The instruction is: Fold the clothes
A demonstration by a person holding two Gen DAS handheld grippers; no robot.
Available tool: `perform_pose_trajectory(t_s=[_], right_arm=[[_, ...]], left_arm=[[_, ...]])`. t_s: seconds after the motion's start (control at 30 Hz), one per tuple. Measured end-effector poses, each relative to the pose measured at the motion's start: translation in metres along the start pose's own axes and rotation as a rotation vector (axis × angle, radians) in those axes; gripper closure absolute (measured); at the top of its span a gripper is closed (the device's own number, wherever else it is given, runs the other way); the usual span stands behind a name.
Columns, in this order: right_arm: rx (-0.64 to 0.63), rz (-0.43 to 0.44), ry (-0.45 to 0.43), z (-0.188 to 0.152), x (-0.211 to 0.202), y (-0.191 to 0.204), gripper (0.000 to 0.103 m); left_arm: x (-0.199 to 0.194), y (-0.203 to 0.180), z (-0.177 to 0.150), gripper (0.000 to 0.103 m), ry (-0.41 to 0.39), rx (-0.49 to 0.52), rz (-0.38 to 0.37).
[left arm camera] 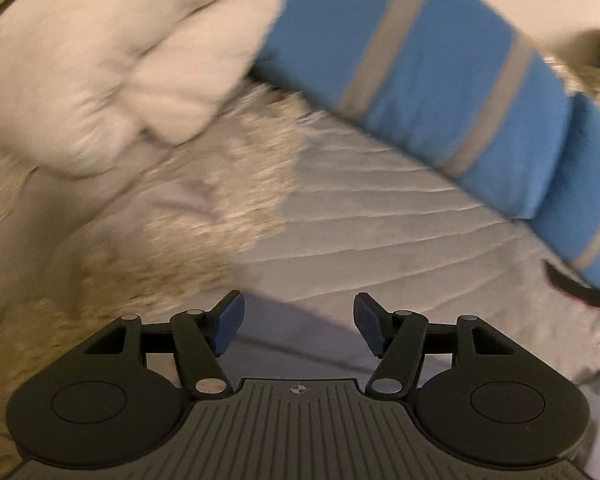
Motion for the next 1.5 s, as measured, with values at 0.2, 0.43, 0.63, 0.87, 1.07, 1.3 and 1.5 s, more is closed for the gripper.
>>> perform_pose_trajectory(t_s=[0.2, 0.43, 0.63, 0.87, 1.07, 1.3, 1.5], right_arm=[[-0.038, 0.022, 0.009, -0.005, -0.001, 0.015, 0.0], [-0.069, 0.003, 0.025, -0.012, 0.004, 0.021, 0.0], [-0.074, 0.003, 0.024, -0.013, 0.003, 0.022, 0.0], [-0.09, 0.0, 0.033, -0.015, 0.005, 0.023, 0.0], [-0.098, -0.002, 0.035, -0.016, 0.006, 0.025, 0.0], [-0.103, -0.002, 0.042, -0.017, 0.007, 0.027, 0.0], [-0.103, 0.001, 0.045, -0.016, 0.007, 0.027, 0.0]], left_arm=[[0.016, 0.035, -0.009, 0.045, 0.084, -0.074, 0.044], [0.031, 0.019, -0.013, 0.093, 0.133, -0.069, -0.024], [-0.003, 0.004, 0.003, 0.1, -0.019, -0.023, -0.009], [-0.014, -0.016, 0.014, 0.1, -0.117, 0.049, -0.004], [-0.003, -0.016, 0.014, 0.099, -0.117, 0.084, 0.045], [0.011, 0.012, 0.006, 0.066, -0.05, 0.019, 0.151], [0.006, 0.027, -0.001, 0.066, 0.025, -0.082, 0.128]])
Point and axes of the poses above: each gripper's, at about its wrist camera, not at the fingertips, and x roughly the way its jaws point, y to its left, z to its top, the point moved 6 cm from there along x, roughly the way its jaws point, and after that the axes turned 5 degrees about -z, right-handed, at the moved point
